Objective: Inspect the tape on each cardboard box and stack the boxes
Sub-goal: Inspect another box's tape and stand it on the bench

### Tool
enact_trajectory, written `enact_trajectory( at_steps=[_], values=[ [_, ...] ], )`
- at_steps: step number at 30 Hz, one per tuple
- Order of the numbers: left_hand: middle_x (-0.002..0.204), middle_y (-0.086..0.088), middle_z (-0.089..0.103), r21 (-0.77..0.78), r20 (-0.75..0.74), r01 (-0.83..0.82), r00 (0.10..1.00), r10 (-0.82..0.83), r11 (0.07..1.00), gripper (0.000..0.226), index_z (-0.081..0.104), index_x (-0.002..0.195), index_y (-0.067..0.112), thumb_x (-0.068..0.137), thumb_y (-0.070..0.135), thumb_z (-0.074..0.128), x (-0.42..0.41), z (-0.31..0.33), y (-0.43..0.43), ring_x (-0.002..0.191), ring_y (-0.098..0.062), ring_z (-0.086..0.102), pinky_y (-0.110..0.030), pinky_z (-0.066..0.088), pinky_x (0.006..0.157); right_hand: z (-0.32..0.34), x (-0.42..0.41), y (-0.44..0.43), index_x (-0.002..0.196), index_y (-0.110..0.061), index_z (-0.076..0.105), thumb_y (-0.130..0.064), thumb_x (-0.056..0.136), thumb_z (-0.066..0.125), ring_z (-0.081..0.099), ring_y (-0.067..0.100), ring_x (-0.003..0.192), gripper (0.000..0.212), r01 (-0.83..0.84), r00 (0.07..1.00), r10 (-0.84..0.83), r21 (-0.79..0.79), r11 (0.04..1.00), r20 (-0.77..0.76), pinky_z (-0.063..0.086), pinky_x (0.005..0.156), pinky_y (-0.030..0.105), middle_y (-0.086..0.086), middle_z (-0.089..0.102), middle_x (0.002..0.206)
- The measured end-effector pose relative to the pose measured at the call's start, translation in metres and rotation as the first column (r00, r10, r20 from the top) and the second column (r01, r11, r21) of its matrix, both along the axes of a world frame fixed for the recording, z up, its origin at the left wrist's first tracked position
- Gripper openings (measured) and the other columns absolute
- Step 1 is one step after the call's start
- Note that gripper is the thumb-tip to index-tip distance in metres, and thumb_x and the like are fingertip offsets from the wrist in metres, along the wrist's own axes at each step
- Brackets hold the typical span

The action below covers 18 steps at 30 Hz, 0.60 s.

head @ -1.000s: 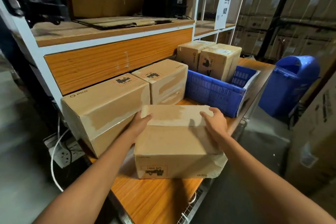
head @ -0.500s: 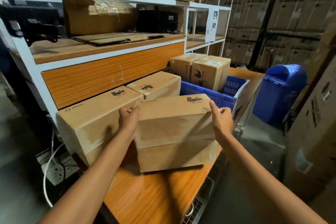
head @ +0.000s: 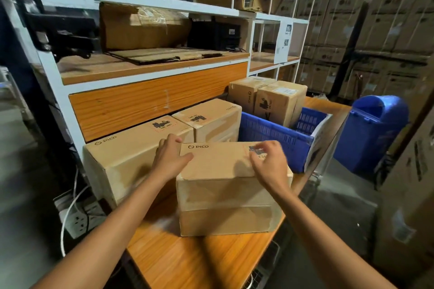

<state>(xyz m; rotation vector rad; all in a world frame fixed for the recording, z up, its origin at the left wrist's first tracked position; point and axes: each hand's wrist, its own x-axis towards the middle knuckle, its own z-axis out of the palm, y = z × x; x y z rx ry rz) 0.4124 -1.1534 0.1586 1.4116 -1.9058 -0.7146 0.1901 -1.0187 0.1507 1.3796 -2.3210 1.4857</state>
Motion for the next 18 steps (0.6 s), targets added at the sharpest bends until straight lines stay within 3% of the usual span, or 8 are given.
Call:
enact_trajectory(
  at_steps=[2,5,9,12,14,16,18],
  values=[
    [0.134,-0.001,0.051,-0.127,0.069,0.103,0.993,-0.095,0.987,0.050,0.048,0.131,0.025,0.088,0.032,0.072,-0.004,0.005,0.005,0.117,-0.023,0.057,-0.042,0.050,0.098,0.009,0.019,-0.018,0.109,-0.024,0.069,-0.033,0.092,0.069,0.056,0.008,0.104,0.019,-0.199,0.975,0.206,0.088,0.976,-0.080,0.049,0.092,0.029,-0.009,0.061,0.113],
    [0.134,0.001,0.055,-0.175,0.238,0.280,0.942,-0.236,0.944,0.044,0.051,0.136,0.019,0.096,0.033,0.062,-0.008,0.004,0.019,0.124,-0.021,0.052,-0.034,0.044,0.098,0.013,0.036,-0.044,0.121,-0.024,0.067,-0.042,0.095,0.063,0.059,0.015,0.113,0.032,-0.358,0.895,0.423,0.336,0.871,-0.143,0.050,0.096,0.036,-0.004,0.065,0.125],
    [0.111,0.003,0.067,-0.170,0.538,0.375,0.810,-0.233,0.911,0.024,0.066,0.109,0.024,0.098,0.040,0.052,-0.010,0.001,0.020,0.105,-0.021,0.062,-0.034,0.050,0.085,0.005,0.033,-0.056,0.124,-0.022,0.061,-0.051,0.099,0.052,0.055,0.020,0.112,0.040,-0.295,0.787,0.543,0.595,0.748,-0.293,0.049,0.095,0.040,0.000,0.061,0.125],
    [0.114,0.001,0.062,-0.097,0.646,0.400,0.722,-0.248,0.911,0.020,0.065,0.107,0.026,0.095,0.040,0.058,-0.020,0.020,0.009,0.102,-0.020,0.060,-0.034,0.051,0.081,0.020,0.028,-0.067,0.123,-0.023,0.061,-0.049,0.097,0.057,0.055,0.020,0.110,0.038,-0.293,0.765,0.600,0.704,0.648,-0.234,0.049,0.097,0.039,0.000,0.059,0.123],
    [0.120,-0.001,0.056,-0.042,0.634,0.422,0.712,-0.302,0.905,0.026,0.061,0.116,0.025,0.093,0.038,0.060,-0.030,0.027,0.001,0.105,-0.021,0.057,-0.037,0.052,0.085,0.037,0.027,-0.080,0.124,-0.024,0.063,-0.045,0.095,0.062,0.059,0.021,0.106,0.036,-0.279,0.768,0.610,0.757,0.591,-0.194,0.051,0.095,0.036,0.001,0.064,0.119],
    [0.132,-0.005,0.052,-0.002,0.566,0.447,0.738,-0.368,0.895,0.041,0.053,0.134,0.023,0.094,0.033,0.057,-0.038,0.021,-0.006,0.119,-0.025,0.054,-0.043,0.049,0.098,0.043,0.026,-0.088,0.134,-0.023,0.058,-0.042,0.095,0.063,0.060,0.023,0.112,0.044,-0.284,0.804,0.563,0.707,0.648,-0.193,0.050,0.097,0.036,0.003,0.062,0.127],
    [0.154,-0.002,0.039,0.028,0.533,0.453,0.748,-0.396,0.891,0.050,0.042,0.148,0.025,0.100,0.038,0.047,-0.042,0.007,-0.005,0.141,-0.028,0.037,-0.045,0.034,0.114,0.032,0.025,-0.085,0.139,-0.026,0.053,-0.044,0.100,0.053,0.054,0.024,0.121,0.043,-0.218,0.830,0.481,0.628,0.747,-0.284,0.046,0.102,0.042,0.004,0.053,0.137]
  ],
)
